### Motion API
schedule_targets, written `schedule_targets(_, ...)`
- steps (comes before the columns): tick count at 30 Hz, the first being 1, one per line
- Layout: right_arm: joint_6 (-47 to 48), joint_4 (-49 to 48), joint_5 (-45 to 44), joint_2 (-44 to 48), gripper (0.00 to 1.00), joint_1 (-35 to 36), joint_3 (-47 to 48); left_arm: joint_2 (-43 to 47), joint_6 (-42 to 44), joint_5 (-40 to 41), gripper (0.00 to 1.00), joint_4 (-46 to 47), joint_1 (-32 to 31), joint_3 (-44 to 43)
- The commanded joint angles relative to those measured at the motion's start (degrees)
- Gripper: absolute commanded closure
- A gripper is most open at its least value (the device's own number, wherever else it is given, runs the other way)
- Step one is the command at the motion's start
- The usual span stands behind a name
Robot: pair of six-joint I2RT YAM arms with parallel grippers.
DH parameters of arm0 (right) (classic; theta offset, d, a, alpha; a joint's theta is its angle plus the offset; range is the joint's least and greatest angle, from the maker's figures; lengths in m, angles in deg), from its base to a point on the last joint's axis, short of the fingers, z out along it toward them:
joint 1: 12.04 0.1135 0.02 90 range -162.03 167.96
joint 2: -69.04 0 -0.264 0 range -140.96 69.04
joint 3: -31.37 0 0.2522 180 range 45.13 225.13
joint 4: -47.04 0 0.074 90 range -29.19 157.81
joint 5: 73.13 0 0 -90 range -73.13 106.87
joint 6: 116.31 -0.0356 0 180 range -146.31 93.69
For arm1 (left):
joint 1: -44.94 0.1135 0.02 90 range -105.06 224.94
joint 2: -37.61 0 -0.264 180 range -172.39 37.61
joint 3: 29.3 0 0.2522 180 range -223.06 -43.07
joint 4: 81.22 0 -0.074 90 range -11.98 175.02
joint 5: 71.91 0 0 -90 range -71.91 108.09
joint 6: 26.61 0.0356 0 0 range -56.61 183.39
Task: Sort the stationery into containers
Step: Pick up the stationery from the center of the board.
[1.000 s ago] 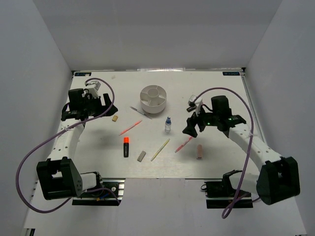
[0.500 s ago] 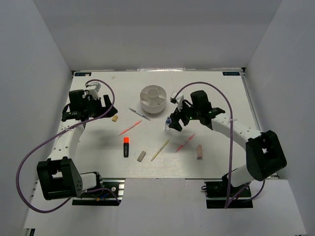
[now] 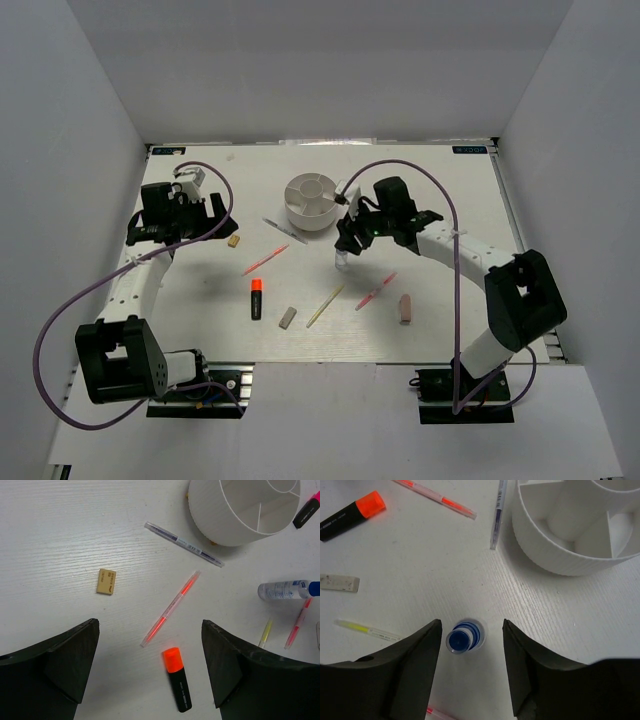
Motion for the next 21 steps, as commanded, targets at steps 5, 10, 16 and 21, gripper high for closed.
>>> schedule_targets(5,0.53,-1.83,1.19,-0.76,0.6,1.28,1.85,-0.13,0.65,0.68,0.08,1.38,-0.09,-0.49)
schedule_targets(10,0.45,-1.04,1.37,-0.14,0.79,1.54,2.37,-0.22,0.92,1.2,0.08,1.21,-0.09,-0.84)
schedule_targets(16,-1.39,1.85,0.84,1.97,1.0,1.19,6.92,-0.83,1.62,0.59,0.08,0.06,-0.09,-1.72)
schedule_targets(21,-3.76,5.02,1.36,3.2,1.0,1.1,18.15,-0.65,1.62,-1.25,0.07,-0.64,-0.09,-2.6)
